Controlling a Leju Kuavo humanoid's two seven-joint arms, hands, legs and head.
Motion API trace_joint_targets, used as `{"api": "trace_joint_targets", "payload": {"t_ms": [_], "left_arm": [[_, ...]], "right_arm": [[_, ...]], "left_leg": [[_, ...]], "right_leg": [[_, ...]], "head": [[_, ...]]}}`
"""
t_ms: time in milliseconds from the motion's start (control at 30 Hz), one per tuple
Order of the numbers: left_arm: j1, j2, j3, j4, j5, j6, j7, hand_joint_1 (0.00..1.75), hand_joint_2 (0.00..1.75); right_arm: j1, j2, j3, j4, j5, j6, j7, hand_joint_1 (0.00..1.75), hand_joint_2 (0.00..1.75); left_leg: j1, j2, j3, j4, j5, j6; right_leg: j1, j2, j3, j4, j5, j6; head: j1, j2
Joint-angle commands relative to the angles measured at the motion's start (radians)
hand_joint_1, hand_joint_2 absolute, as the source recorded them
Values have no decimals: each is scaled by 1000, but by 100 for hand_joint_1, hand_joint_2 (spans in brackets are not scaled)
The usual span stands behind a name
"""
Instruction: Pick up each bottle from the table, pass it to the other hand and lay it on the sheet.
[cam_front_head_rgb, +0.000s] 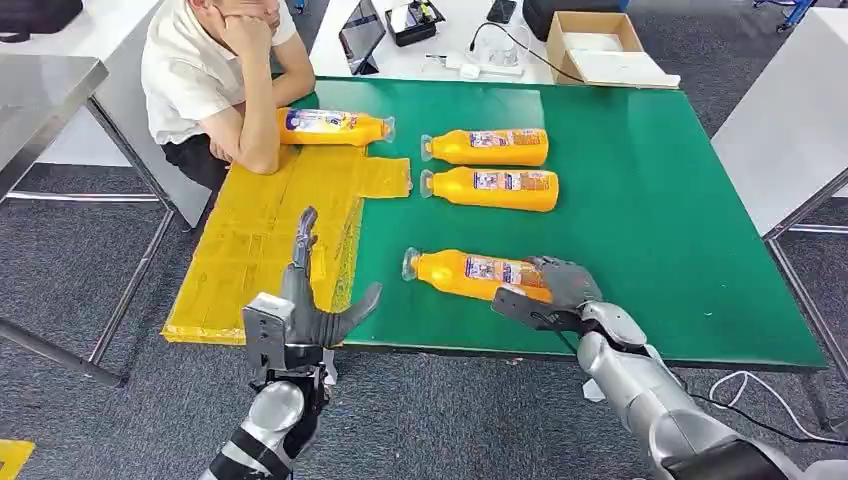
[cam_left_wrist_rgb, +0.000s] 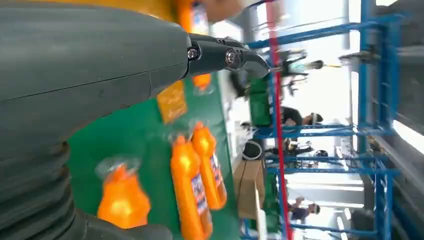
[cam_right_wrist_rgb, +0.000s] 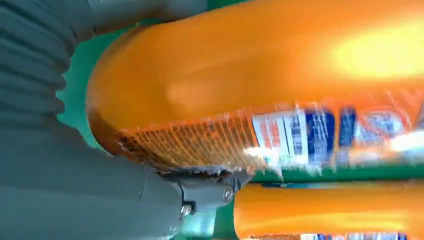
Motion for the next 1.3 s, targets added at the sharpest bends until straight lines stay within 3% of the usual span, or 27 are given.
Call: {"api": "trace_joint_targets", "payload": {"t_ms": [33, 167, 300, 567, 700, 800, 1033, 1100, 1300], "left_arm": [[60, -8, 55, -7, 409, -155, 91, 0, 175], [111, 47, 22, -46, 526, -244, 135, 0, 175], [117, 70, 6, -46, 542, -293, 145, 0, 175], [108, 83, -15, -44, 535, -342, 149, 0, 175], [105, 85, -26, -55, 512, -362, 136, 0, 175], [99, 77, -25, -49, 400, -273, 84, 0, 175], [70, 74, -41, -9, 425, -343, 148, 0, 175], [39, 62, -48, 37, 442, -357, 176, 0, 175], [0, 51, -71, 90, 496, -394, 192, 0, 175]], "right_arm": [[198, 86, -236, -249, -296, -9, -156, 175, 175], [360, 91, -246, -531, -504, 74, -181, 175, 175], [405, 120, -238, -613, -568, 83, -207, 175, 175], [391, 113, -195, -582, -587, 132, -204, 175, 175], [394, 129, -181, -561, -580, 95, -228, 175, 175], [404, 129, -168, -560, -579, 91, -227, 175, 175], [355, 142, 23, -458, -459, 132, -227, 175, 175], [342, 145, 110, -428, -411, 152, -295, 175, 175], [342, 175, 178, -426, -395, 108, -331, 175, 175]], "left_leg": [[1, 2, 4, -2, -2, -2], [1, 1, 2, -2, -2, -2], [2, 1, 1, -1, -3, -2], [1, -1, -3, -1, -2, -2], [2, 0, -2, -1, -3, -2], [2, 0, -1, -1, -3, -2], [2, 3, 0, -1, -3, -3], [2, 3, 0, -1, -3, -3], [2, -1, -2, -1, -2, -2]], "right_leg": [[1, 2, 3, -2, -1, -2], [2, 0, 2, -1, -2, -3], [2, 2, 1, 0, -3, -3], [1, 0, -2, 0, -3, -3], [2, 1, -2, 0, -3, -3], [1, 1, -1, 0, -3, -3], [2, 3, 0, -1, -3, -3], [2, 3, -1, 0, -2, -3], [2, 0, -1, 0, -2, -3]], "head": [[0, 0], [0, 0], [-1, 0], [0, 0], [0, 0], [0, 0], [0, 0], [0, 0], [0, 0]]}}
